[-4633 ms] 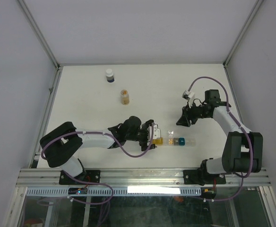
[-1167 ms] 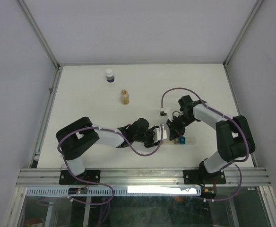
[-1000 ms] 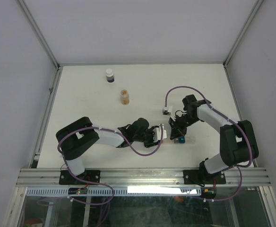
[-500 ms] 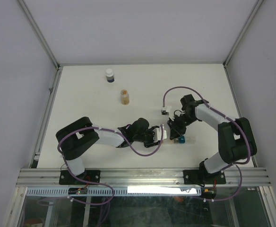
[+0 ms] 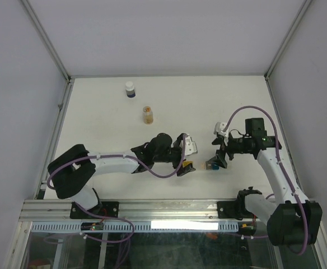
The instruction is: Sort the pills into containers
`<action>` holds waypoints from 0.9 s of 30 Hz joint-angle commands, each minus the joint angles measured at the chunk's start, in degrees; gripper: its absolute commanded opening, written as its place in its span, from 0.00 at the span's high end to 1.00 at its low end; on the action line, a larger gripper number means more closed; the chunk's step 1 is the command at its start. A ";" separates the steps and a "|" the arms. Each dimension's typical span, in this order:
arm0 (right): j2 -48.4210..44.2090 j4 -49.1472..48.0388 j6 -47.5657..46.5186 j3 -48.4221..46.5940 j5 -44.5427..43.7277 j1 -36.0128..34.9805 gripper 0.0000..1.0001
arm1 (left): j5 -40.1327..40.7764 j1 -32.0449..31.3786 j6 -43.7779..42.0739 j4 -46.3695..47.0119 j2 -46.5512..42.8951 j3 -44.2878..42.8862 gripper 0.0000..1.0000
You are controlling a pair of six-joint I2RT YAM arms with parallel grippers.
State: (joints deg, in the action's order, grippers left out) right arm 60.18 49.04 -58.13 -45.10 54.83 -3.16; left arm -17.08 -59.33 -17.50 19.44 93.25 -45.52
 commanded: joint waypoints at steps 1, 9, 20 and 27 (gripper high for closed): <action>-5.20 -2.70 -12.31 5.39 4.92 0.53 0.06 | -3.64 -0.30 11.82 4.05 -9.30 0.02 0.01; -5.57 -2.78 -22.27 10.08 4.31 0.00 0.01 | -5.23 2.76 35.40 22.19 -24.76 15.39 0.01; 4.82 -11.76 -18.39 11.15 -15.74 -10.31 0.04 | 5.88 3.56 31.47 2.72 -39.55 14.76 0.01; 10.13 -14.67 -14.45 11.10 -22.13 -13.61 0.21 | 9.08 3.61 27.79 -1.99 -41.66 13.84 0.01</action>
State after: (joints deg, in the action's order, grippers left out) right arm 67.70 37.54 -75.44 -33.28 37.23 -15.66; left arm -11.18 -56.14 12.99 20.62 52.60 -29.12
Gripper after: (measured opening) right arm 0.859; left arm 0.990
